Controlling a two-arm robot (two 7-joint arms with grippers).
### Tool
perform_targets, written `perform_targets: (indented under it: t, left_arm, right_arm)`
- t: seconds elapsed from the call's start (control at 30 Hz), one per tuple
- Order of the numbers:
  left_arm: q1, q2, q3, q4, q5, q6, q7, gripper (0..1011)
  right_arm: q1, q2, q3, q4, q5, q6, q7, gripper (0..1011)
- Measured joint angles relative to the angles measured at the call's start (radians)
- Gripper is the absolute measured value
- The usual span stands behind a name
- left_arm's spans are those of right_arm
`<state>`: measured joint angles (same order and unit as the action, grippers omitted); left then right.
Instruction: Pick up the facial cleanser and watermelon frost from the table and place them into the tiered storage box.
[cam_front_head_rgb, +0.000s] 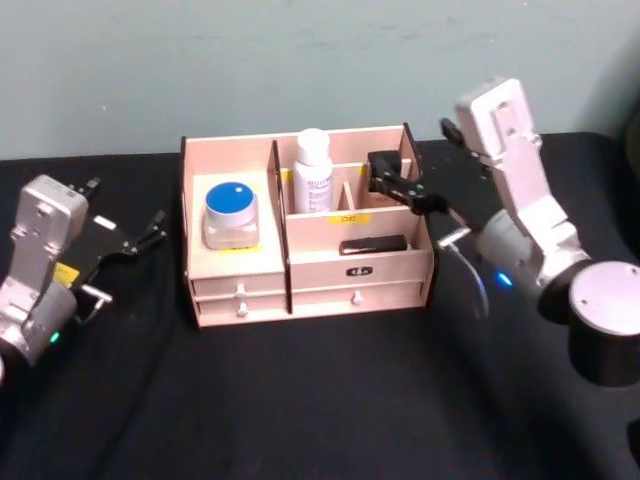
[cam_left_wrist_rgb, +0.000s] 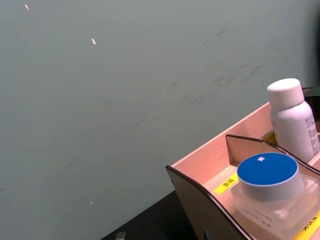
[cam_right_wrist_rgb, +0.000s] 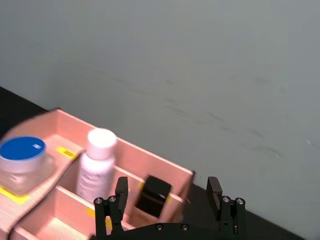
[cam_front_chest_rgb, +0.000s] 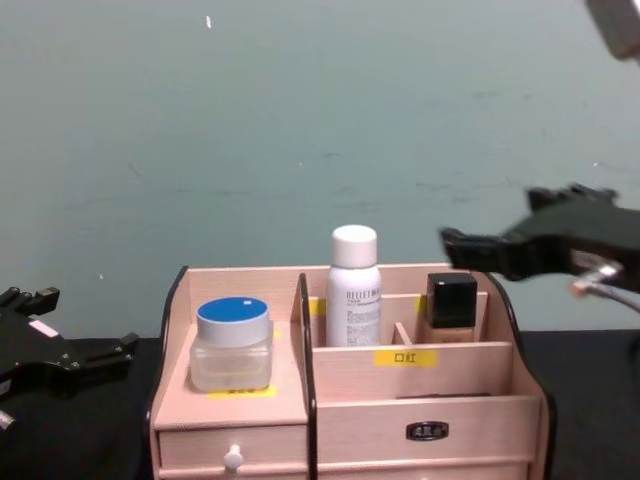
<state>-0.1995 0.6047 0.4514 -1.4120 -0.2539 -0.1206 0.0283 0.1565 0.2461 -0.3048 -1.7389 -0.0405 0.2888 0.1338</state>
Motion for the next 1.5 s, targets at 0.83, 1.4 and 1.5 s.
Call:
perform_targets:
  t: [0.83, 1.4, 1.5]
  left_arm:
    - [0.0, 0.0, 0.0, 0.0, 0.0, 0.0, 0.0, 1010]
    - [0.0, 0.0, 0.0, 0.0, 0.0, 0.0, 0.0, 1010]
    - [0.0, 0.0, 0.0, 0.0, 0.0, 0.0, 0.0, 1010]
  right_arm:
    - [-0.056, -0.022, 0.139, 0.07, -0.006, -0.041, 0.002, 1002]
    - [-0.039, -0.059, 0.167, 0.132, -0.058, -0.037, 0.003, 1003]
    - [-0.037, -0.061, 0.169, 0.136, -0.06, -0.036, 0.004, 1002]
